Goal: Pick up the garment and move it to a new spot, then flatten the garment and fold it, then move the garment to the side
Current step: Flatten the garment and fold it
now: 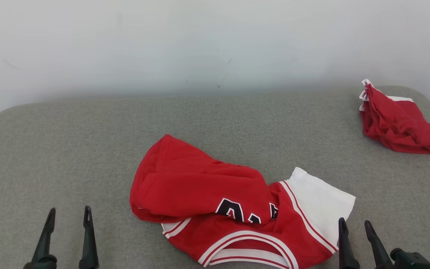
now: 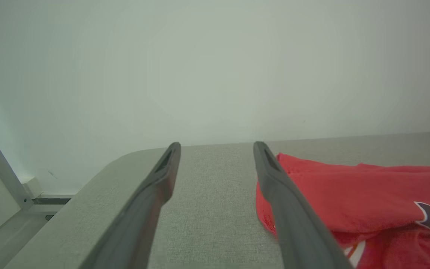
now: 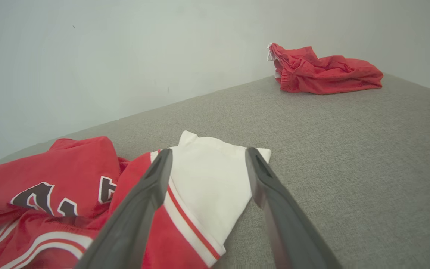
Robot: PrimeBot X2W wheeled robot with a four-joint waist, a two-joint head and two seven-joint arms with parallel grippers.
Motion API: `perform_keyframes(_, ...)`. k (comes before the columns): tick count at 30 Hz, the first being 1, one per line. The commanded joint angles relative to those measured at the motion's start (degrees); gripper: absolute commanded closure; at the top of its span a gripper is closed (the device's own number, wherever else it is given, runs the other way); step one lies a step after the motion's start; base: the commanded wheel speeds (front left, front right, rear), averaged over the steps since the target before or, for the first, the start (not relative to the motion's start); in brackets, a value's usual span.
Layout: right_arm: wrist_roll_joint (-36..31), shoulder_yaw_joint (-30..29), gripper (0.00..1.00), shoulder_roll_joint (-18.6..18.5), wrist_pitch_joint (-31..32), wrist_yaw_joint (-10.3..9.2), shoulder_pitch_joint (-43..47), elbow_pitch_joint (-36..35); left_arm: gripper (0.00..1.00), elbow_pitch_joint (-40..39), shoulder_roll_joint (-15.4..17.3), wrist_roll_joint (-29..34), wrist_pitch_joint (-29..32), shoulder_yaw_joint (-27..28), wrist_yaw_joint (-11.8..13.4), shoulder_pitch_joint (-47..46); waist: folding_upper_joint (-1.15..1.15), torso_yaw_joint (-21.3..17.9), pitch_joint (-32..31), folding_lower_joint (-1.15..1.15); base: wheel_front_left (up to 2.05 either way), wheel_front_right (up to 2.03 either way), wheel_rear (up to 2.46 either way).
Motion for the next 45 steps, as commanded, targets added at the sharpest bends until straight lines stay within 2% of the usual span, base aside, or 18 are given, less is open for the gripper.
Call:
perform_keyframes(1, 0.2, -0.3, 0.0, 0.2, 0.0, -0.15, 0.7, 0.7, 0.0, 0.2, -0.5, 0.8, -0.2, 0.9, -0.7, 1.2, 0.0, 0.3, -0.1, 0.01, 0.0, 0.0, 0.0)
perform_keyframes(10, 0.1, -1.6, 0.0, 0.2, 0.1, -0.15, 0.2, 8.0, 0.0, 1.0, -3.6, 2.9, -0.2, 3.9, -2.8, 1.3, 0.0, 1.3, -0.1, 0.01, 0.0, 0.0, 0.0)
perform_keyframes(21, 1.8, 1.1, 0.0, 0.2, 1.2, -0.15, -3.7, 17.6, 0.0, 1.7, -4.9, 4.7, -0.2, 5.7, -4.8, -0.7, 0.0, 2.2, 1.2, 0.01, 0.0, 0.0, 0.0)
perform_keyframes(23, 2.3, 2.0, 1.0, 0.2, 1.7, -0.15, -4.9, 19.4, 0.0, 2.0, -4.9, 4.8, -0.2, 6.0, -5.2, -0.9, 0.0, 2.4, 1.4, 0.01, 0.0, 0.0, 0.0)
perform_keyframes(27, 2.3, 2.8, 1.0, -1.2, 1.3, -0.15, -7.8, 21.1, 0.0, 2.5, -5.2, 5.0, -0.2, 6.3, -6.0, -1.3, 0.0, 2.9, 1.5, 0.01, 0.0, 0.0, 0.0)
perform_keyframes(30, 1.8, 3.7, 1.0, -3.7, 1.0, -0.15, -11.0, 21.2, 0.0, 2.6, -5.4, 5.3, -0.2, 6.4, -6.2, -1.5, 0.0, 3.5, 1.6, 0.01, 0.0, 0.0, 0.0)
perform_keyframes(40, -0.1, 8.1, 1.0, -17.3, 3.6, -0.15, -27.3, 22.6, 0.0, 3.0, -6.0, 5.8, -0.2, 5.5, -7.4, -3.6, 0.0, 7.2, 3.8, 0.01, 0.0, 0.0, 0.0)
perform_keyframes(45, -0.5, 11.0, 1.0, -21.3, 5.4, -0.15, -35.7, 26.2, 0.0, 3.3, -6.4, 6.0, -0.2, 4.5, -7.7, -5.1, 0.0, 9.4, 5.5, 0.01, 0.0, 0.0, 0.0)
